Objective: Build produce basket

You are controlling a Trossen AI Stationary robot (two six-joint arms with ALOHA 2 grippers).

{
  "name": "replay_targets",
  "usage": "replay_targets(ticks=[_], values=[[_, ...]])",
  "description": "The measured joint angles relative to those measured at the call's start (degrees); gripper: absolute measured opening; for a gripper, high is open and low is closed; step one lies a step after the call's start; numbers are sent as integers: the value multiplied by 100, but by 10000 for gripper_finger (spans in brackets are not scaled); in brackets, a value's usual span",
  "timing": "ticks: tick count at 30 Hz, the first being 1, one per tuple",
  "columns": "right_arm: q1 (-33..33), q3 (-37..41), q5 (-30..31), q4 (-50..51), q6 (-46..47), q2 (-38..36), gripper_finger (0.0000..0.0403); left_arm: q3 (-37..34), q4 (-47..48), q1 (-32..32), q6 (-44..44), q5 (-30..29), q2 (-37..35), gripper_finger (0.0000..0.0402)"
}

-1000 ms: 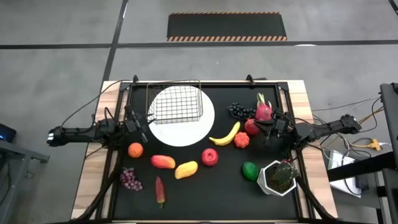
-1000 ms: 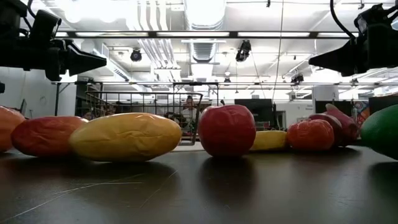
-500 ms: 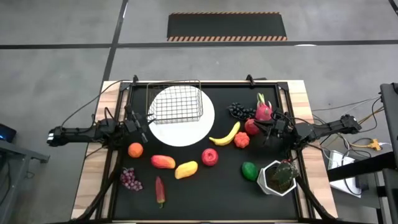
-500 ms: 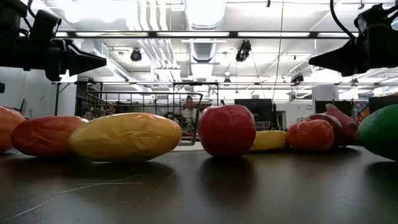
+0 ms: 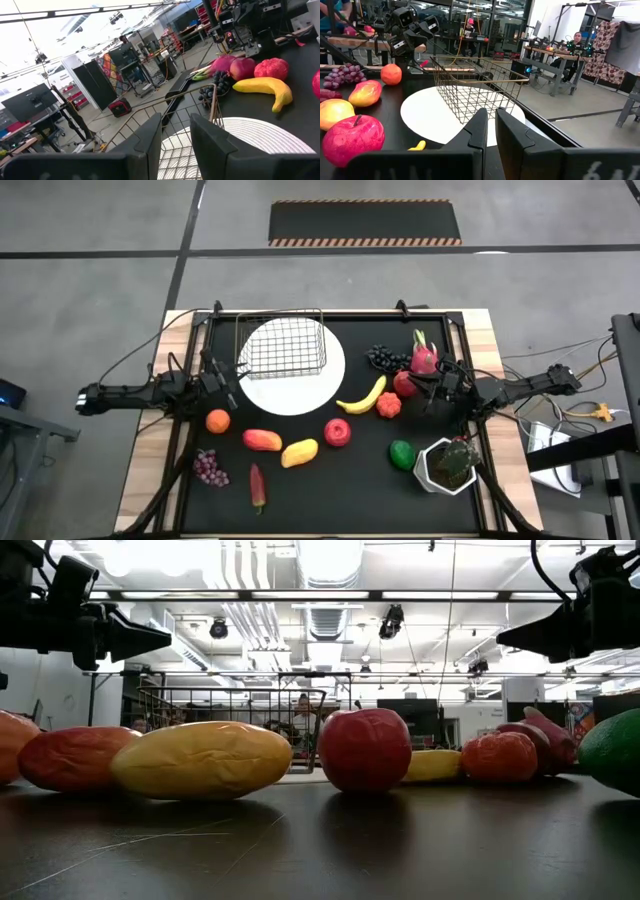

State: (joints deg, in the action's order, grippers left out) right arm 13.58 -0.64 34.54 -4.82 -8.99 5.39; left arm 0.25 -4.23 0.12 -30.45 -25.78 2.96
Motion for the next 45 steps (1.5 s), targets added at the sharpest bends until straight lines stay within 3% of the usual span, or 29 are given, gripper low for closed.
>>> replay_targets(ticks=[7, 11, 16, 19, 26, 45], values=[[0, 1, -13, -5, 205, 0, 27, 0, 0, 0, -1, 2, 6, 86], [0, 2, -197, -35, 2145, 2, 27, 1, 0, -1, -1, 1, -2, 86], [-2, 1, -46, -75, 2831, 0, 27, 2, 0, 0, -1, 2, 2, 86], [-2, 2, -42, -467, 2726, 2, 27, 0, -53, 0, 221, 72, 1, 86], [-2, 0, -31, -1996, 1575, 1, 27, 0, -1188, 0, 2241, 170, 26, 86], [-2, 1, -6, -2909, 991, 267, 27, 0, -3116, 0, 2050, 164, 33, 86]])
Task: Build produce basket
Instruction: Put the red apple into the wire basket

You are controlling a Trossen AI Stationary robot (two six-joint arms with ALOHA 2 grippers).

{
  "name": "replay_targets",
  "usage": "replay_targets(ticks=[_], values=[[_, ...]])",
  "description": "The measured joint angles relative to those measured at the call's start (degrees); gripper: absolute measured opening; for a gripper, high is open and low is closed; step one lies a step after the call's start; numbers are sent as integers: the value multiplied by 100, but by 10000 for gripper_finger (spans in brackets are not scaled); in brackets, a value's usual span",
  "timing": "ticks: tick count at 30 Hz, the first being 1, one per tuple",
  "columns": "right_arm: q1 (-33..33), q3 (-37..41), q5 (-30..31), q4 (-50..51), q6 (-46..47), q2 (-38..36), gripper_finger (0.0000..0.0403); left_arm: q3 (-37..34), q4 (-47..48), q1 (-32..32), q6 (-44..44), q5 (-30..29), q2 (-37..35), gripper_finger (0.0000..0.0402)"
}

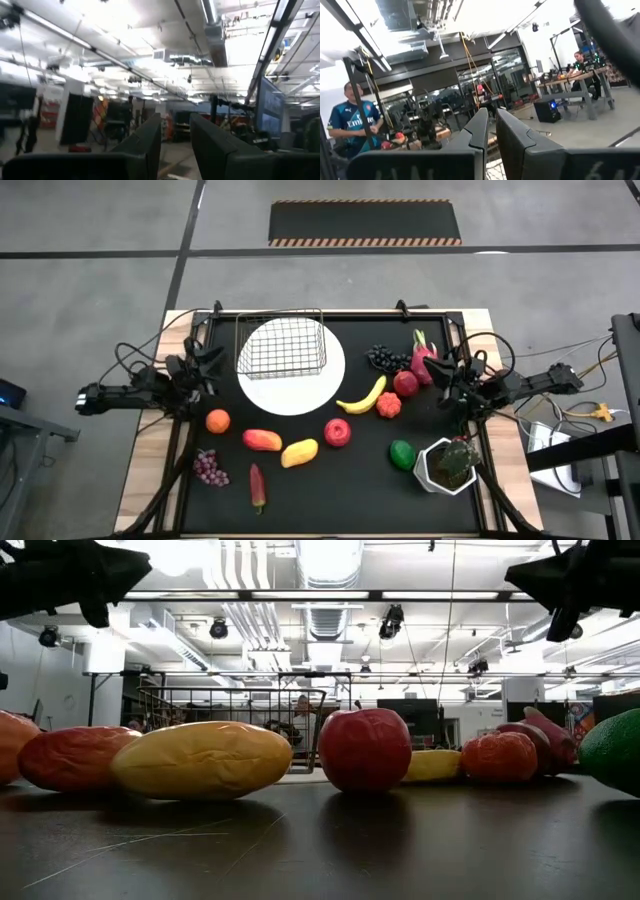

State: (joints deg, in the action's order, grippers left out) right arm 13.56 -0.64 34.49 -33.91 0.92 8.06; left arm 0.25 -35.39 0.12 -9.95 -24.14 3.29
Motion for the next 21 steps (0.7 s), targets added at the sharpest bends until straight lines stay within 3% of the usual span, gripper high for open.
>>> replay_targets(ticks=[4, 11, 21], values=[[0, -1, -75, -910, -370, 494, 27, 0, -651, 0, -526, 2, 17, 86], [0, -15, -342, -2552, -937, 1633, 27, 0, -1247, 0, -722, 4, 20, 86], [0, -1253, -342, -2515, -1739, 3161, 27, 0, -1198, 0, -636, -2, 123, 86]])
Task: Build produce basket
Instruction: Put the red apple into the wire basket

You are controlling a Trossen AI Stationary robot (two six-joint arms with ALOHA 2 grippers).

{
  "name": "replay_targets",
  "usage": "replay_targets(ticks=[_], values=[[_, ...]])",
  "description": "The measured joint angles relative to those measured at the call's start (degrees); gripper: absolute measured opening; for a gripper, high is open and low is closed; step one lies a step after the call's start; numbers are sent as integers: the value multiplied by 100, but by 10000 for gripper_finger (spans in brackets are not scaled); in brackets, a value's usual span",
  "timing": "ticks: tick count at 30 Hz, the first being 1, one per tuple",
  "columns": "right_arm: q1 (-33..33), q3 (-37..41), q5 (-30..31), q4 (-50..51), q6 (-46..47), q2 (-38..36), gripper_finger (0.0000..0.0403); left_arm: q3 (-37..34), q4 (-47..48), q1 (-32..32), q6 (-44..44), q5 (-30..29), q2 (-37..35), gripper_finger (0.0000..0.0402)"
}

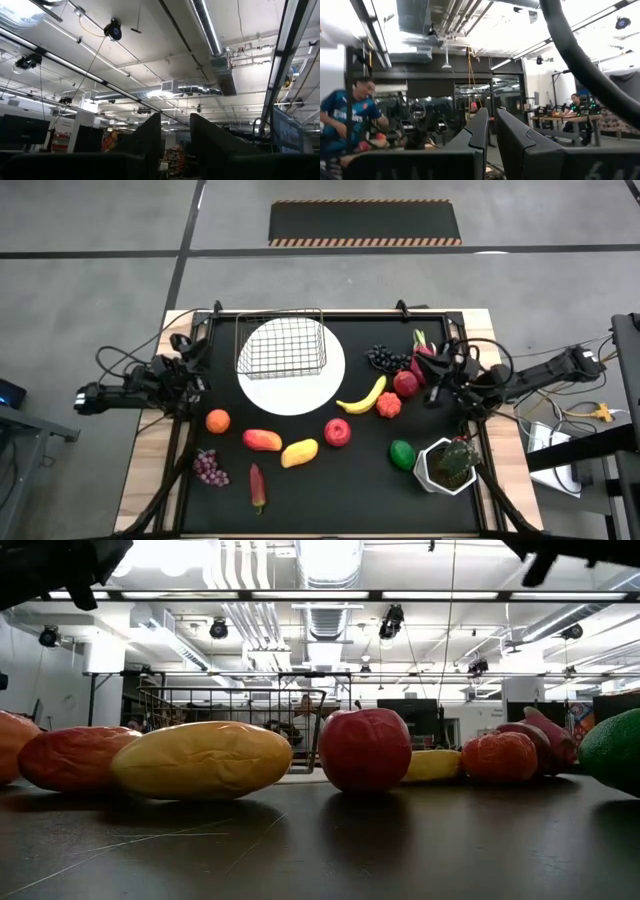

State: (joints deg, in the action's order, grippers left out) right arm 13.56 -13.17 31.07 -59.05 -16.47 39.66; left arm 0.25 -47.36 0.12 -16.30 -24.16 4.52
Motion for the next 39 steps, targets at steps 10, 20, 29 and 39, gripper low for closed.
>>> replay_targets(ticks=[10, 20, 29, 39], values=[[0, -1012, -2, 125, -32, 1747, 27, 0, 29, 0, 144, -7, 187, 86], [-24, -2319, -468, 0, -51, 3141, 27, 0, 27, 0, 150, -11, 252, 86], [-259, -3460, -1116, 1474, 399, 3767, 27, 0, 25, 0, 256, -11, 252, 86], [-737, -5127, -2219, 5456, 1329, 4186, 27, 0, 29, 4, 259, -11, 258, 86]])
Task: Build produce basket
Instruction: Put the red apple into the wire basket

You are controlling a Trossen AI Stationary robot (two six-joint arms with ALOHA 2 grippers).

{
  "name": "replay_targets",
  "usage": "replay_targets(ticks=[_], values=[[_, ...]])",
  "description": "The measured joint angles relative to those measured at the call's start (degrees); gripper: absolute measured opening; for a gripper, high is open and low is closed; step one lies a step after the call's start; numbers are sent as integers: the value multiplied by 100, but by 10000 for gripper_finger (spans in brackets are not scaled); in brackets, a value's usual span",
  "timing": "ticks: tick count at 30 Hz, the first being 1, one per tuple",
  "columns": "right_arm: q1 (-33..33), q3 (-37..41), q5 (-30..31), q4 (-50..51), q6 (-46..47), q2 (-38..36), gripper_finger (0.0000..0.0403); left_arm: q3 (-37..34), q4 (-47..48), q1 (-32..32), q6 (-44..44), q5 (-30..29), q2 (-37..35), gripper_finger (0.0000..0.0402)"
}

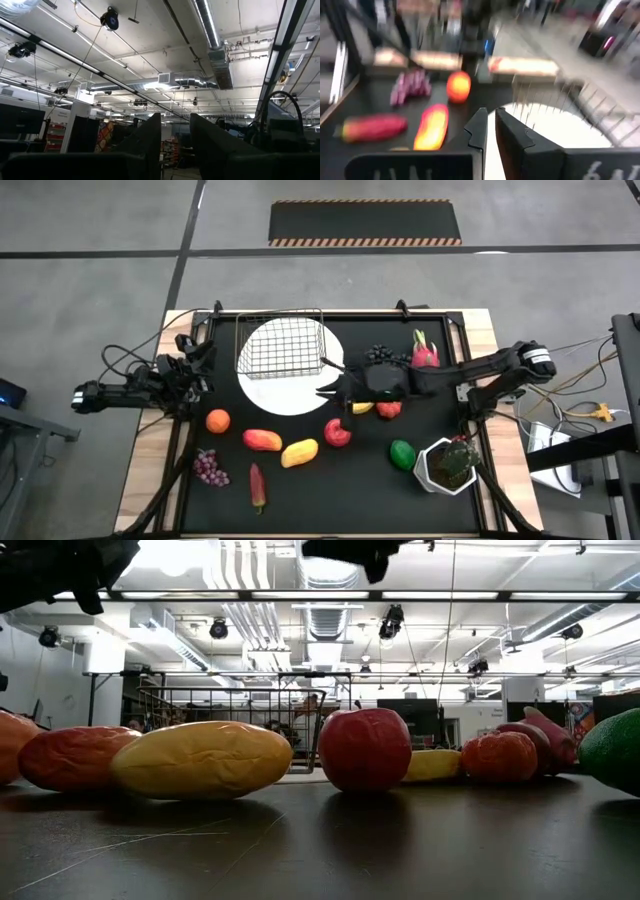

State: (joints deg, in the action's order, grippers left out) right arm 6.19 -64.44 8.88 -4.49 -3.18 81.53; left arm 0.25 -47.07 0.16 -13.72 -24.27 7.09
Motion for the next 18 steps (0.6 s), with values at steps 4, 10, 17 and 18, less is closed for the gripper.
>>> replay_targets(ticks=[4, 10, 17, 18], values=[[-62, -692, -483, 1460, 179, 282, 27, 0, 4, 0, 0, 2, 0, 86], [10, -1549, -608, 2967, 72, 723, 41, 0, 10, -2, 2, 2, 20, 86], [110, -2351, -593, 4360, 549, 1306, 134, 0, 9, -3, 5, 2, 108, 86], [121, -2443, -594, 4549, 682, 1404, 153, 0, 15, -4, 4, 0, 128, 86]])
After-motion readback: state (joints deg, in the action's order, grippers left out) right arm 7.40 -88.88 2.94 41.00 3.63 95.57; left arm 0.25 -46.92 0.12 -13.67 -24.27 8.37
